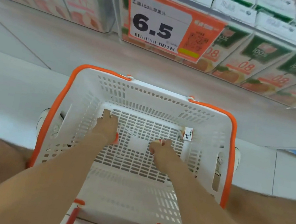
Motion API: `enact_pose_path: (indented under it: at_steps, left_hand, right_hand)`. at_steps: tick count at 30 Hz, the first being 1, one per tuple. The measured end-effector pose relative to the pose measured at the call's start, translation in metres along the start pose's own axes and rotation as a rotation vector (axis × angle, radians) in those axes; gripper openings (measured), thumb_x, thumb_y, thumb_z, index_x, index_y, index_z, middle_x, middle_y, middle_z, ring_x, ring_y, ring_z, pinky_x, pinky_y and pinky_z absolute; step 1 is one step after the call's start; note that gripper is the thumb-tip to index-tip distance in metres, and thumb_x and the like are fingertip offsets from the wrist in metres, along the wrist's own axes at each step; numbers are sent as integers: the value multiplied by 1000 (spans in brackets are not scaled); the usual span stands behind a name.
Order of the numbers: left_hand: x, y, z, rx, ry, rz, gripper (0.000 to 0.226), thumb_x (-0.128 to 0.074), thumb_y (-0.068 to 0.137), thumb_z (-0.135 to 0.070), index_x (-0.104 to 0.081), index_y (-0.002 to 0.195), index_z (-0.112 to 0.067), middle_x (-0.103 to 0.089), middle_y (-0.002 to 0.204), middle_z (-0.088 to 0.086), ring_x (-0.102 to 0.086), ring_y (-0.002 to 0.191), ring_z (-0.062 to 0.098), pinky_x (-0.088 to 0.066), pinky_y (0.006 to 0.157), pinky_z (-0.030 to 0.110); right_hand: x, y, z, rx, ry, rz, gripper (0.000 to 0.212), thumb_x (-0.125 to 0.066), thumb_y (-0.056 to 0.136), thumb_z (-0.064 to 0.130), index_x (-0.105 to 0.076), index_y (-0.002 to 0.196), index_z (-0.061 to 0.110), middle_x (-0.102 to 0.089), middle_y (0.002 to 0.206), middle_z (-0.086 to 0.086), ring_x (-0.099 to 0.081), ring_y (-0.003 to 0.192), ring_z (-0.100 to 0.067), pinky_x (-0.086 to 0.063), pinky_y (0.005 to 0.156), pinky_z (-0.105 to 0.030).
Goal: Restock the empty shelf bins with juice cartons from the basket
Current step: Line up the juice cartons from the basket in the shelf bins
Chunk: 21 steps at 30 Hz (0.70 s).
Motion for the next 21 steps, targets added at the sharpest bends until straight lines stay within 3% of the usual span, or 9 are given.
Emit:
enact_pose_path:
  at_steps: [2, 4, 7, 9, 11, 13, 17, 19, 21]
  left_hand:
    - [-5, 2, 2, -2, -83, 11, 54, -68, 94, -16, -45, 143, -7, -11, 164, 24, -54, 128, 44, -53, 97, 45]
    - [-8, -2, 1, -12, -121, 15, 71, -70, 96, -32, -36, 153, -9, -21, 162, 23, -50, 136, 42, -50, 107, 47]
    - [-11, -16, -2, -40, -120, 13, 84, -79, 91, -33, -31, 155, -9, -32, 159, 20, -54, 133, 36, -51, 107, 42]
    - [-15, -26, -5, -48, -168, 26, 78, -82, 85, -28, -39, 147, -10, -48, 144, 14, -64, 113, 30, -57, 93, 39]
    - [-12, -35, -7, -22, -275, 59, 65, -84, 79, -25, -48, 130, -11, -62, 110, 6, -66, 90, 23, -61, 73, 38]
    - [-3, -45, -10, 36, -492, 141, 54, -87, 76, -20, -53, 118, -12, -59, 106, 5, -66, 89, 24, -66, 69, 43]
    - [34, -72, -21, 10, -830, 261, 56, -93, 77, -11, -61, 123, -6, -52, 122, 2, -68, 104, 30, -67, 71, 41]
    - [55, -85, -23, -40, -869, 236, 70, -97, 74, -18, -59, 132, -6, -48, 131, 3, -66, 107, 25, -66, 69, 36]
    - [76, -97, -21, -100, -820, 212, 72, -97, 73, -35, -62, 129, -7, -53, 133, 7, -67, 105, 22, -66, 71, 36]
  right_hand:
    - [5, -2, 10, 112, -19, 77, 46, -54, 102, 19, -44, 142, 38, -30, 150, -13, -59, 107, -35, -47, 81, -36]
    - [10, -3, 15, 195, 15, 119, 62, -53, 103, 20, -25, 149, 51, -31, 144, -16, -60, 83, -29, -48, 69, -37]
    - [26, -6, 19, 151, 142, 38, 46, -50, 102, 32, -32, 144, 39, -58, 102, -9, -62, 70, -25, -47, 61, -36]
    - [35, -10, 20, 106, 203, 7, 20, -45, 103, 36, -53, 112, 20, -60, 80, -3, -55, 64, -21, -44, 63, -36]
    - [45, -12, 22, 93, 232, -20, 36, -45, 103, 34, -45, 73, 15, -44, 63, -2, -39, 55, -20, -36, 60, -35]
    - [56, -17, 23, 109, 237, -68, 45, -45, 103, 30, -35, 62, 16, -34, 57, -4, -30, 51, -19, -31, 58, -34]
    - [76, -31, 27, 163, 127, -124, 42, -42, 109, 38, -47, 78, 9, -52, 67, -10, -45, 57, -23, -43, 61, -36]
    - [89, -45, 35, 213, 18, -119, 41, -42, 109, 43, -55, 104, 5, -66, 88, -15, -60, 73, -27, -53, 71, -41]
    - [108, -62, 46, 282, -101, -148, 42, -43, 109, 43, -62, 102, 6, -69, 90, -14, -65, 81, -30, -56, 81, -45]
Point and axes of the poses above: each hand's wrist, its own y-axis towards the middle knuckle, its own x-axis out of the back of the hand, z = x × y, the point moved 3 cm from there along y, towards the middle knuckle
